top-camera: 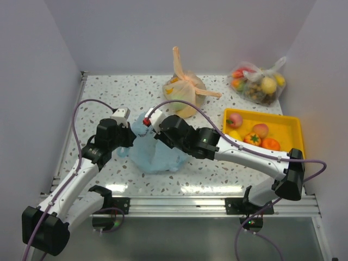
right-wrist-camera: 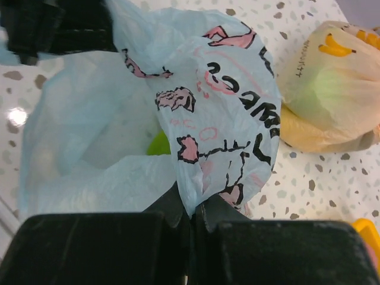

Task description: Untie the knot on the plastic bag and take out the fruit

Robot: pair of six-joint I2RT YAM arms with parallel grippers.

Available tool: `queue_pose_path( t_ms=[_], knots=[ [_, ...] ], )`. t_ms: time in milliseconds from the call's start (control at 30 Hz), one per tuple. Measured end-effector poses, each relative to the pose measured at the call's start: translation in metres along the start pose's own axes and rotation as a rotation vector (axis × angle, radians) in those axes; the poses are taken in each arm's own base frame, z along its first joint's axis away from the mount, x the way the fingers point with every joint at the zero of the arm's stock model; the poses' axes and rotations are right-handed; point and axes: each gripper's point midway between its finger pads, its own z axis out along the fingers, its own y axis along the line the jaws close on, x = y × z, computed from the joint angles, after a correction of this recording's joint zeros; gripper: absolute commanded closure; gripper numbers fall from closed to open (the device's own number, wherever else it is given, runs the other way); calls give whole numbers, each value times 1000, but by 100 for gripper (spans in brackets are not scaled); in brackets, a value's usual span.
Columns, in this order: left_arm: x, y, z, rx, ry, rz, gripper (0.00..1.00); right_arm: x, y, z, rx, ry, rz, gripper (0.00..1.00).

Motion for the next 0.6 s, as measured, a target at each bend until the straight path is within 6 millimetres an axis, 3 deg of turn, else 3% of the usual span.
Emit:
queue_pose_path(
  t_ms=[67,267,500,600],
  knots=[
    [0,0,0,0,1,0,100,14,-11,7,47,30,2,100],
    [0,1,0,-3,0,-2,100,86,-48,28,142,193,64,100],
    [-2,-1,-1,9,-8,-1,100,165,-85,38,250,351,207,87],
    [-1,-4,-2,24,-5,-1,100,188,-92,46,273,393,259,73]
  ],
)
